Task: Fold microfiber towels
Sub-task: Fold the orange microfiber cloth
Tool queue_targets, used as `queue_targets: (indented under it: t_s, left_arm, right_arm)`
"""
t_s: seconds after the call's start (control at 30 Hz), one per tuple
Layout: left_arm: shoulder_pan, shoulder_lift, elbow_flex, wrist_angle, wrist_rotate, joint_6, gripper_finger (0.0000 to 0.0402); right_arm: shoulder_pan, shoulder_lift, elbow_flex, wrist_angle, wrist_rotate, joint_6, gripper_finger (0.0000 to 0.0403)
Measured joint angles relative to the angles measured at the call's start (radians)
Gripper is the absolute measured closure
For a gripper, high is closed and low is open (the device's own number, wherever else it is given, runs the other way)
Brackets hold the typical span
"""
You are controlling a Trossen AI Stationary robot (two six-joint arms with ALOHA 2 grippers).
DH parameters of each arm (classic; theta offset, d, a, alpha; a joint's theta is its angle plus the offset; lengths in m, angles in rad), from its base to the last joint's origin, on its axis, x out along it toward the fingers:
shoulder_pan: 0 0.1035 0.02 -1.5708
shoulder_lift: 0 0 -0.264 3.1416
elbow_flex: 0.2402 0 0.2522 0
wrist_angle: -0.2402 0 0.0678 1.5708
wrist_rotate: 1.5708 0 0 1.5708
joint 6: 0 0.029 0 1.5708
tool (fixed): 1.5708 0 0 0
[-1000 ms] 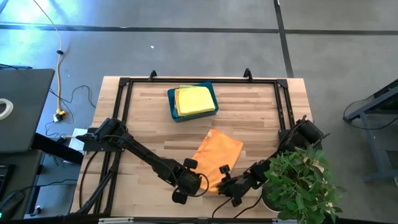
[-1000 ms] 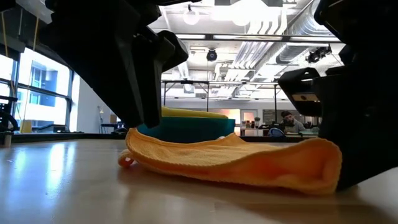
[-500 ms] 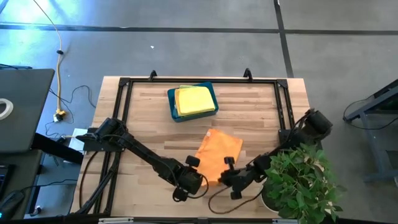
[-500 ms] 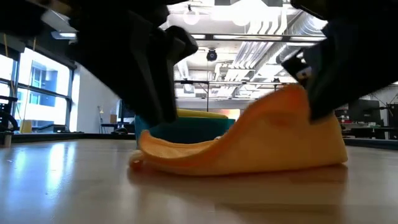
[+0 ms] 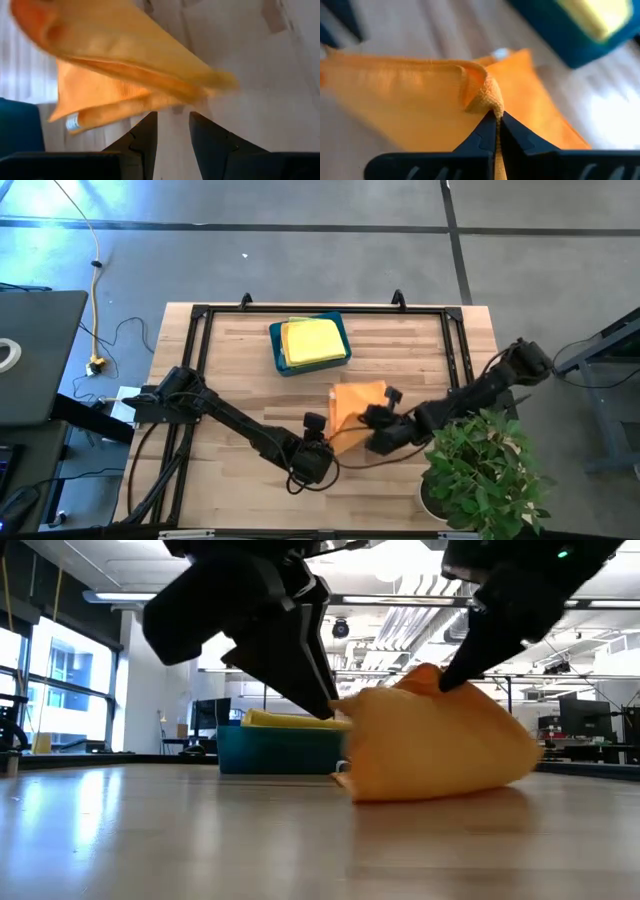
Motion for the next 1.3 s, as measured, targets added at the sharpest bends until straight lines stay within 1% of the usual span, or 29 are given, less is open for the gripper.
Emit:
queue_targets:
  t_s: [0.1, 0.27, 0.43, 0.57, 0.67, 0.8, 0.97, 1.03, 1.1, 1.2, 1.3]
  left_arm:
    - [0.000, 0.000, 0.000, 0.001, -0.021, 0.000, 0.0300]
    - [0.000, 0.000, 0.000, 0.006, -0.025, -0.009, 0.0300]
    - [-0.003, 0.000, 0.000, 0.014, -0.025, -0.010, 0.0300]
    - [-0.003, 0.000, 0.000, 0.015, -0.025, -0.009, 0.0300]
    - [-0.003, 0.000, 0.000, 0.014, -0.025, -0.010, 0.0300]
    - [-0.004, 0.000, 0.000, 0.013, -0.025, -0.009, 0.0300]
    - [-0.004, 0.000, 0.000, 0.008, -0.025, -0.009, 0.0300]
    - [-0.004, 0.000, 0.000, 0.007, -0.025, -0.009, 0.0300]
    - [-0.004, 0.000, 0.000, 0.004, -0.025, -0.009, 0.0300]
    - [-0.004, 0.000, 0.000, -0.001, -0.025, -0.010, 0.0300]
    - [-0.004, 0.000, 0.000, -0.003, -0.025, -0.009, 0.0300]
  right_arm:
    - [-0.054, -0.005, 0.000, -0.024, 0.039, -0.016, 0.0402]
    - [-0.172, 0.005, 0.000, -0.041, 0.043, -0.109, 0.0402]
    - [-0.292, 0.004, 0.001, -0.036, 0.043, -0.162, 0.0402]
    - [-0.373, 0.004, 0.001, -0.036, 0.043, -0.165, 0.0402]
    - [-0.412, 0.004, 0.001, -0.038, 0.034, -0.162, 0.0402]
    - [-0.436, 0.004, 0.001, -0.051, 0.006, -0.141, 0.0402]
    - [-0.406, 0.004, 0.001, 0.016, 0.069, -0.261, 0.0402]
    - [-0.391, 0.001, 0.001, 0.068, 0.069, -0.311, 0.0402]
    - [-0.383, 0.001, 0.001, 0.107, 0.065, -0.318, 0.0402]
    - [-0.384, 0.001, 0.001, 0.073, 0.063, -0.204, 0.0402]
    - [-0.396, 0.001, 0.001, -0.059, 0.063, -0.038, 0.0402]
